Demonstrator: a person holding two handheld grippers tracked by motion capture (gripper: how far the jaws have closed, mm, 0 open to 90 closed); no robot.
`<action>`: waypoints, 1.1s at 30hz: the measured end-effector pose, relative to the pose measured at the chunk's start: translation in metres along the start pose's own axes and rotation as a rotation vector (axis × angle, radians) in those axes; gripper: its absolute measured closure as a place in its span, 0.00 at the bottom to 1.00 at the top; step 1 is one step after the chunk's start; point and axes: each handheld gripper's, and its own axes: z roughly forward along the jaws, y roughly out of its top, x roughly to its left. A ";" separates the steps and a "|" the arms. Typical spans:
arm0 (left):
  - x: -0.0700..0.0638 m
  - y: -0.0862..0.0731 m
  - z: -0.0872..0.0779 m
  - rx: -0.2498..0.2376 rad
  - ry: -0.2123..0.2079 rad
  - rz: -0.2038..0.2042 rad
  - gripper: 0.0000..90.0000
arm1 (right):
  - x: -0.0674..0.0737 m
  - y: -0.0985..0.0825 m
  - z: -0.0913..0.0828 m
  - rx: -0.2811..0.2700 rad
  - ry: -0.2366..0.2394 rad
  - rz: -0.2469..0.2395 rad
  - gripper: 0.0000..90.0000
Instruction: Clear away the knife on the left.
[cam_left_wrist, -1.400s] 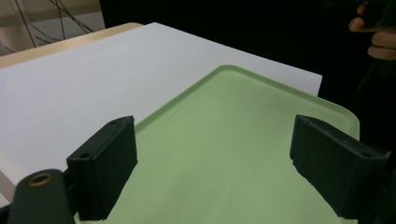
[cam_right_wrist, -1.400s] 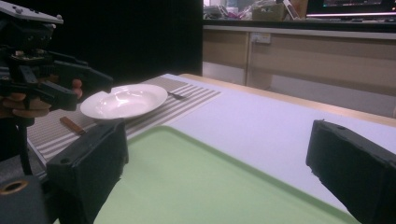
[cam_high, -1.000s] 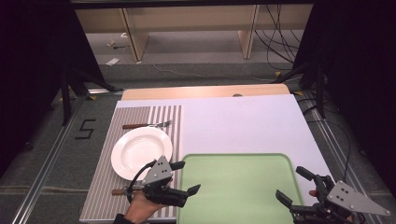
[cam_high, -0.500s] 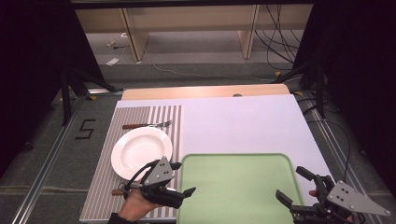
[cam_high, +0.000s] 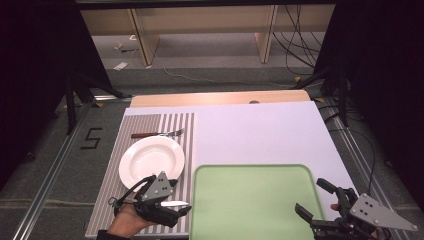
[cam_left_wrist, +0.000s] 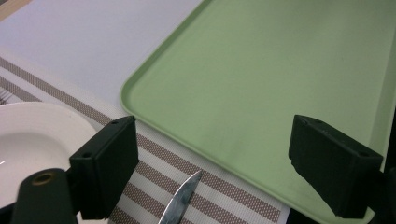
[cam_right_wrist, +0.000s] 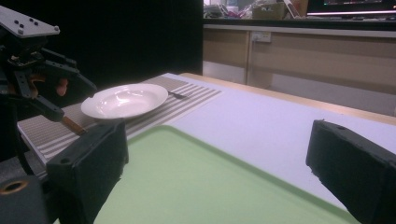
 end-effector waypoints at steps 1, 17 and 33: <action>0.001 -0.001 0.000 0.002 0.003 -0.003 0.18 | 0.000 0.000 0.000 -0.001 0.000 -0.001 0.07; 0.021 -0.025 -0.010 0.197 0.034 -0.002 0.18 | 0.000 0.000 0.000 0.001 0.001 -0.001 0.07; 0.038 -0.040 -0.037 0.331 0.047 -0.036 0.20 | 0.000 0.000 0.000 -0.001 0.001 -0.001 0.07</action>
